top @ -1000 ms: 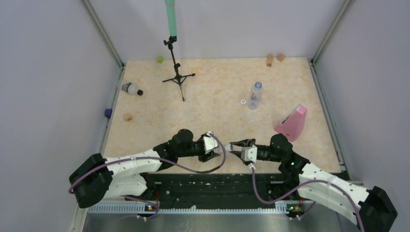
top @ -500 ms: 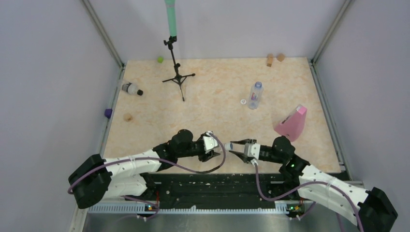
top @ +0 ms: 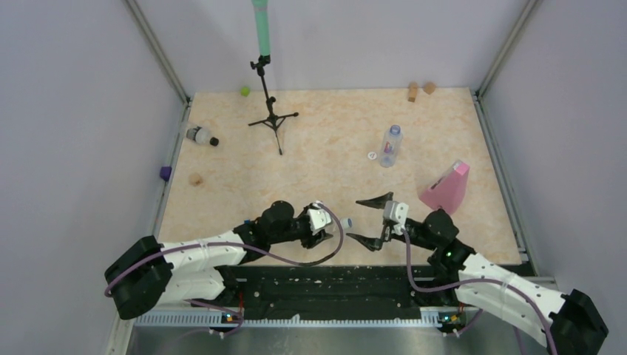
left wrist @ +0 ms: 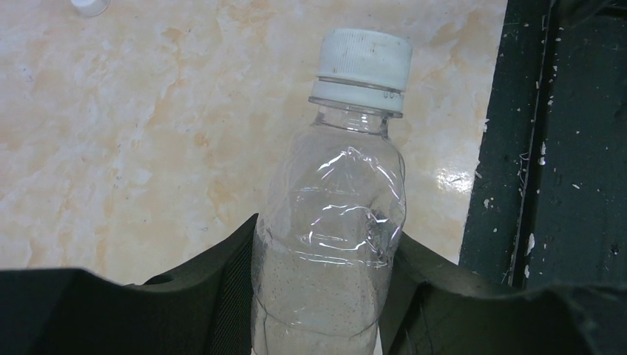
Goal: Unscrew the bottle caps
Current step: Unscrew the bottle cap from the plastic bottle.
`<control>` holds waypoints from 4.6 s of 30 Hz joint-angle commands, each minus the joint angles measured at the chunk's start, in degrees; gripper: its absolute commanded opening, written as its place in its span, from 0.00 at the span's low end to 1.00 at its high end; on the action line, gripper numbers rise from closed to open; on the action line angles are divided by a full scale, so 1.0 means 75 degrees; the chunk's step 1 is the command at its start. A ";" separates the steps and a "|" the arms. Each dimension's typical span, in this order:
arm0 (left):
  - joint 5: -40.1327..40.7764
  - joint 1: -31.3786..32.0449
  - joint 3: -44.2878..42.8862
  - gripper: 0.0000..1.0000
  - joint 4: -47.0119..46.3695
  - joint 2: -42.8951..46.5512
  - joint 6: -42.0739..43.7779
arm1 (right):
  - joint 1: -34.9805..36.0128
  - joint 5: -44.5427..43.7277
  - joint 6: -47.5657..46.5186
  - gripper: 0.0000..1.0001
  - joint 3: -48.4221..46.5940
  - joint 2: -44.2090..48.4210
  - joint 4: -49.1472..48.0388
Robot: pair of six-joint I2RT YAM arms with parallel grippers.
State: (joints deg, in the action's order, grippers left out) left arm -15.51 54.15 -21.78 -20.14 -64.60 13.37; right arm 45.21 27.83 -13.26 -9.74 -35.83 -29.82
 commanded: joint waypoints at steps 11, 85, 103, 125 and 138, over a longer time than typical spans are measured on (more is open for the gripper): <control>0.0562 0.0022 0.0378 0.00 -0.0927 0.0503 -0.0356 | 0.0014 -0.5353 0.7112 0.99 -0.1838 -0.0605 0.3309; 0.1369 0.0034 0.0535 0.00 -0.0678 0.1131 -0.0236 | 0.0357 -0.2392 0.9717 0.53 -0.3054 -0.3097 0.3309; 0.1353 0.0034 0.0534 0.00 -0.0848 0.1008 -0.0182 | 0.0359 -0.2276 0.9362 0.43 -0.3120 -0.3162 0.3367; 0.0456 0.0034 0.0683 0.00 -0.1658 0.0959 -0.0802 | 0.0360 -0.1232 0.6846 0.00 -0.2901 -0.3297 0.3000; -0.1130 -0.0022 -0.0024 0.00 -0.1149 0.0189 -0.0768 | 0.0365 0.0512 0.1973 0.00 -0.2718 -0.3155 0.2137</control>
State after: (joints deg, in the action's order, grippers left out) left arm -14.94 53.01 -17.08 -23.99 -62.22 8.56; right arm 46.72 22.06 17.76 -28.49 -58.17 -7.09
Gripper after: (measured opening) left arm 0.528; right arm 0.323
